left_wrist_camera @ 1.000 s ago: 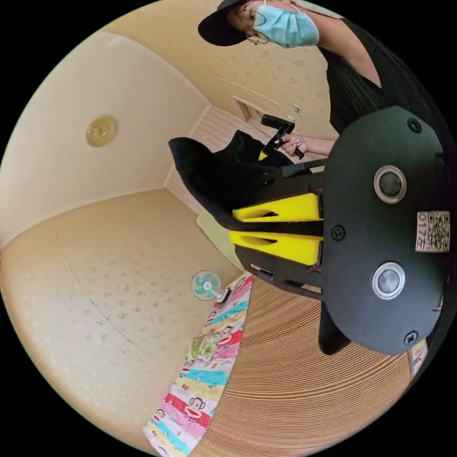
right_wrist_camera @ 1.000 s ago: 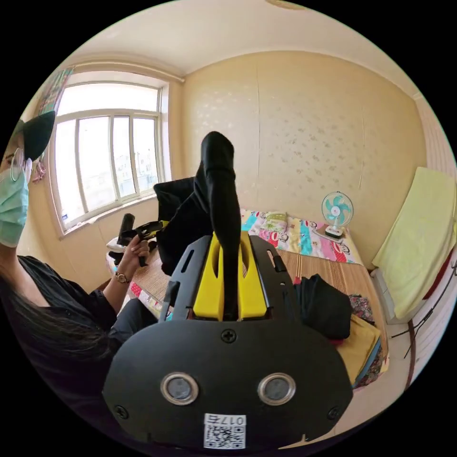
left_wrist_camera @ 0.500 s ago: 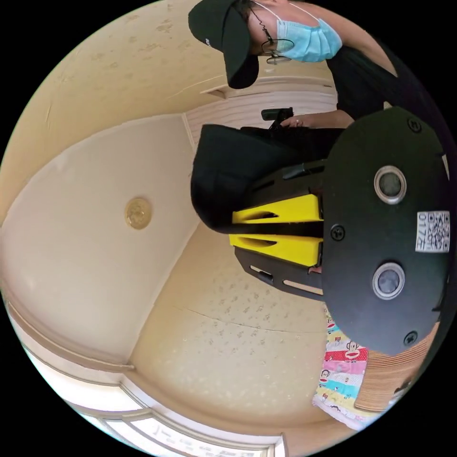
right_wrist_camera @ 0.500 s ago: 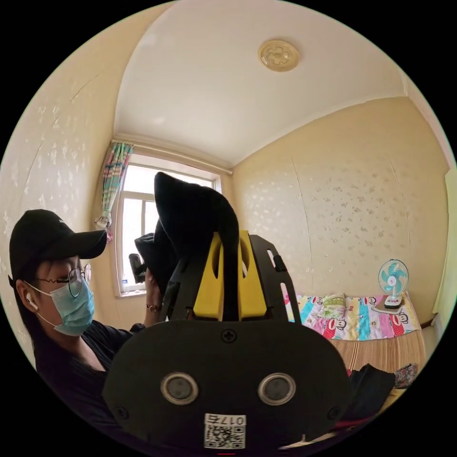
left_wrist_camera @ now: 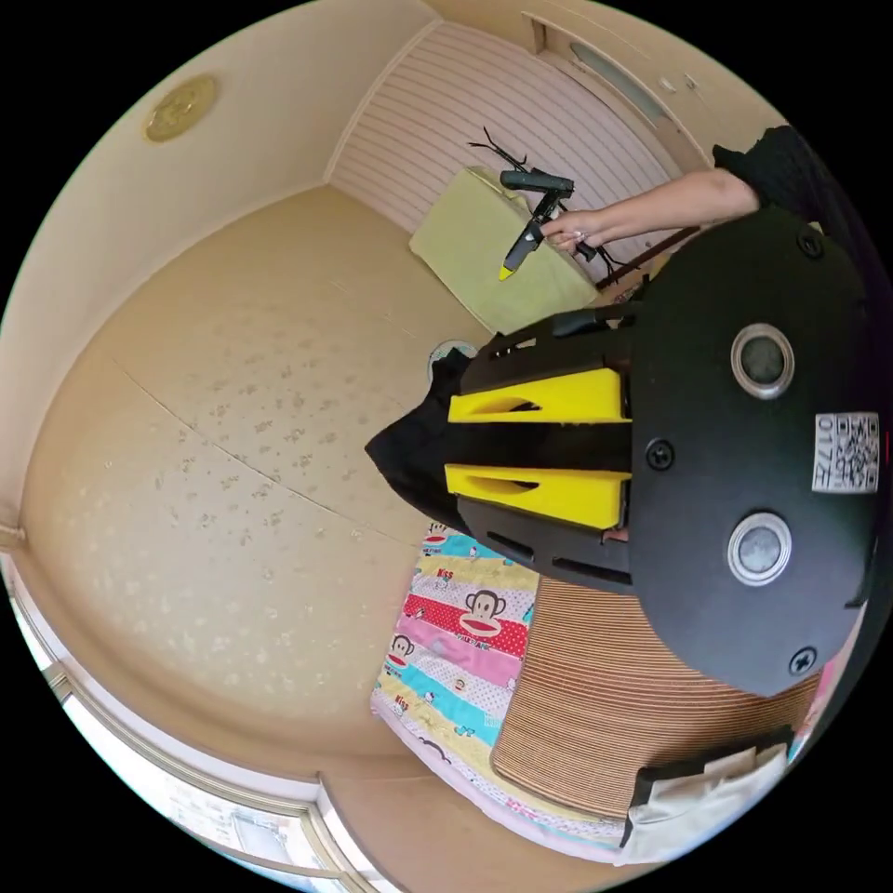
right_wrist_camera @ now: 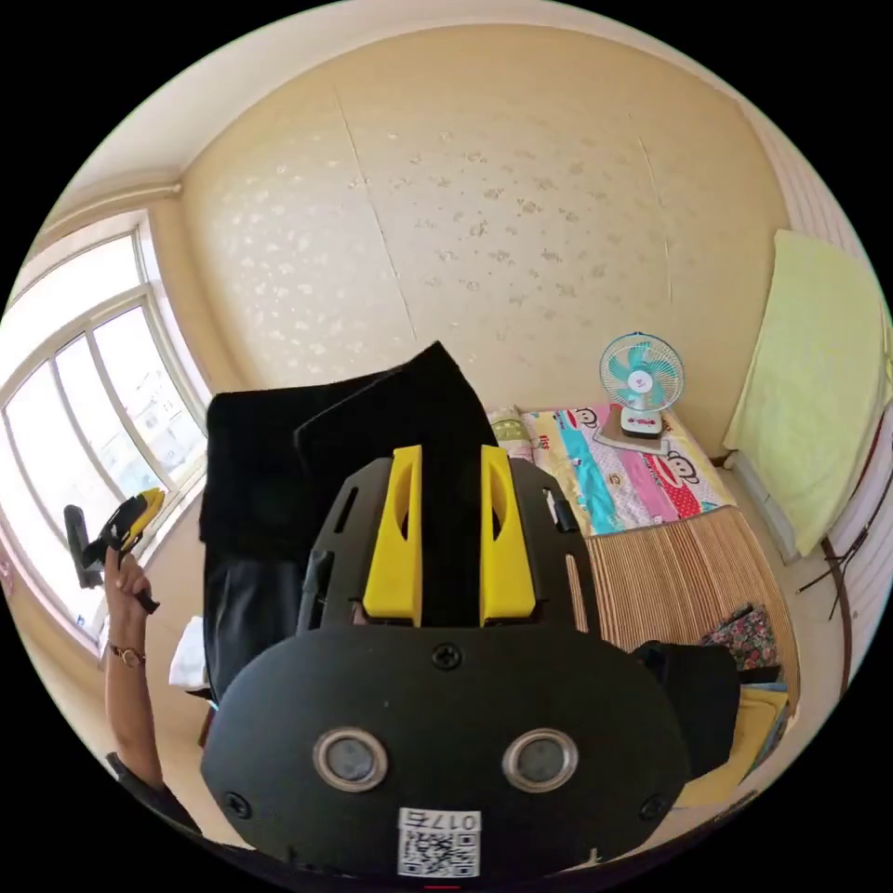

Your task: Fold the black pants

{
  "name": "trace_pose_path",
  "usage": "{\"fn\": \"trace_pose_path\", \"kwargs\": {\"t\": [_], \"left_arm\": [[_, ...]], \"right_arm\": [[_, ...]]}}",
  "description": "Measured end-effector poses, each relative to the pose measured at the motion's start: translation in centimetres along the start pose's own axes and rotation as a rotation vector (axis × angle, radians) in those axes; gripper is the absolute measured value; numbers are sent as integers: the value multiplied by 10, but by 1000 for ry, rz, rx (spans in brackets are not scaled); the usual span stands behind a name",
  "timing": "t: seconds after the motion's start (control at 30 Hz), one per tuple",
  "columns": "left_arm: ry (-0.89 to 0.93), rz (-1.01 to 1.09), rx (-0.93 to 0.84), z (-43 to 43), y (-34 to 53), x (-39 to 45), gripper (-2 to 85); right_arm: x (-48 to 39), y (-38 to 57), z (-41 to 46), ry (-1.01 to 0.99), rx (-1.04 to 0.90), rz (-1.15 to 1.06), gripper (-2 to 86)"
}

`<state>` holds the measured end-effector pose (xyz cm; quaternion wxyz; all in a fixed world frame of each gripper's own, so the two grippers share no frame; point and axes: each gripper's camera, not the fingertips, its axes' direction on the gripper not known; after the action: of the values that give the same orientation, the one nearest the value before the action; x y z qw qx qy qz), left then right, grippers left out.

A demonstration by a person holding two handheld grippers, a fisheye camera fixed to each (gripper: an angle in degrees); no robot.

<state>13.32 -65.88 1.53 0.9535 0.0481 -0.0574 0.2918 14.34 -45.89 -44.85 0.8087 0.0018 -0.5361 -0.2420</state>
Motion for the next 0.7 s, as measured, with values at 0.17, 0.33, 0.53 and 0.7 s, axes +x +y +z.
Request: {"fn": "trace_pose_path", "kwargs": {"t": [0.17,0.33,0.53,0.7], "left_arm": [[-99,101,-322,96,151,-82,109],[-97,-24,-725,160,387,-141,152],[-52,-208,-785,148,531,-117,76],[7,-405,-715,101,539,-135,10]], "right_arm": [[29,182,128,13,-249,-271,103],[102,372,171,174,-476,-181,111],[168,531,152,145,-686,175,121],[156,557,109,115,-686,22,38]]}}
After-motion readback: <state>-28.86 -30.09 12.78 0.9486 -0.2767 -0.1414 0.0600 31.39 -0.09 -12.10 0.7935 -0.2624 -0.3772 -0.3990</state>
